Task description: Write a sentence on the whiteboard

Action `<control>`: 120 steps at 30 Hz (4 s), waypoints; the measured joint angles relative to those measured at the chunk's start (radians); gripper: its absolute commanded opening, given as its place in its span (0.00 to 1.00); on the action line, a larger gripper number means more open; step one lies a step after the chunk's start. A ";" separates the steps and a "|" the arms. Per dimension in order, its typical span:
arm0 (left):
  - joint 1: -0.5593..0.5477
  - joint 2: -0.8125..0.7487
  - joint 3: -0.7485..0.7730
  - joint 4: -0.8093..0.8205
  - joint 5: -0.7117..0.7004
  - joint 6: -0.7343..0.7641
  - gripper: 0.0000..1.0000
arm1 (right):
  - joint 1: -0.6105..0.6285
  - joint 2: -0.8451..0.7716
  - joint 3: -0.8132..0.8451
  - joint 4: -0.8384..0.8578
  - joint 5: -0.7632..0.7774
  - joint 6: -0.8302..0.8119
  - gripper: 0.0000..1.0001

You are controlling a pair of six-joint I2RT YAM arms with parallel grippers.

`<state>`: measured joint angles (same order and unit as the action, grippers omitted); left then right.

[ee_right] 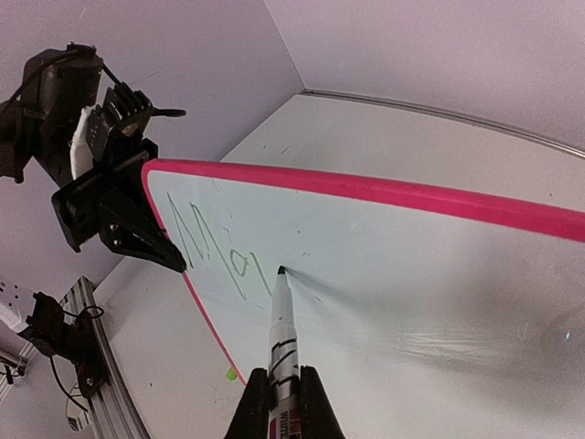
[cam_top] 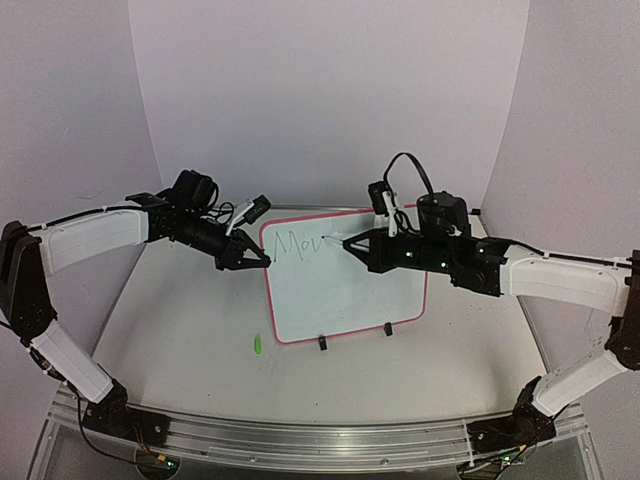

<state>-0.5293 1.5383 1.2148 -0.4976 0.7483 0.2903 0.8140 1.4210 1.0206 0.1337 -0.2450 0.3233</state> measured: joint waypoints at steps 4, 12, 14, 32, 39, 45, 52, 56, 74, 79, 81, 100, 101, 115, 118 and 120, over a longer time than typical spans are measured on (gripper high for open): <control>-0.001 0.000 0.000 0.000 0.000 0.003 0.00 | 0.000 -0.043 -0.002 0.002 -0.010 0.000 0.00; -0.001 0.000 0.000 0.000 0.000 0.003 0.00 | 0.000 -0.068 -0.030 0.015 -0.018 0.012 0.00; -0.001 0.000 0.000 0.000 0.000 0.002 0.00 | 0.000 -0.060 -0.037 0.014 -0.018 0.016 0.00; -0.001 0.000 0.000 0.000 0.000 0.001 0.00 | 0.000 -0.009 -0.040 0.015 0.013 0.022 0.00; -0.001 0.000 0.000 0.000 0.000 0.001 0.00 | 0.001 -0.025 -0.054 0.015 0.041 0.028 0.00; -0.001 0.000 0.000 0.000 0.000 0.001 0.00 | 0.000 -0.040 -0.057 0.015 0.062 0.029 0.00; -0.001 0.000 0.000 0.000 0.000 0.001 0.00 | 0.000 -0.040 -0.056 0.015 0.059 0.017 0.00; -0.001 0.000 0.000 0.000 0.000 0.001 0.00 | 0.000 -0.034 -0.047 0.015 0.052 0.012 0.00; 0.000 0.000 0.000 0.000 -0.001 0.000 0.00 | 0.000 0.000 -0.035 0.025 0.012 0.021 0.00; 0.000 0.000 0.000 0.000 -0.001 0.000 0.00 | 0.000 0.000 -0.051 0.032 0.010 0.031 0.00; 0.000 0.000 0.000 0.000 -0.001 0.000 0.00 | 0.000 0.000 -0.059 0.031 0.008 0.035 0.00; 0.000 0.000 0.000 0.000 0.000 0.000 0.00 | 0.001 -0.033 -0.082 0.030 0.052 0.038 0.00; 0.000 0.000 0.000 0.000 -0.001 0.000 0.00 | 0.001 -0.034 -0.082 0.030 0.054 0.038 0.00; 0.000 0.000 0.000 0.000 0.000 0.000 0.00 | 0.001 -0.038 -0.087 0.030 0.052 0.038 0.00; 0.000 0.000 0.000 0.000 0.000 0.001 0.00 | 0.000 -0.054 -0.094 0.027 0.042 0.037 0.00; 0.000 0.000 0.000 0.000 0.000 0.002 0.00 | 0.000 -0.073 -0.100 0.025 0.033 0.037 0.00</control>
<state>-0.5293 1.5383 1.2148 -0.4976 0.7479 0.2928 0.8139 1.3478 0.9204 0.1585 -0.2118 0.3603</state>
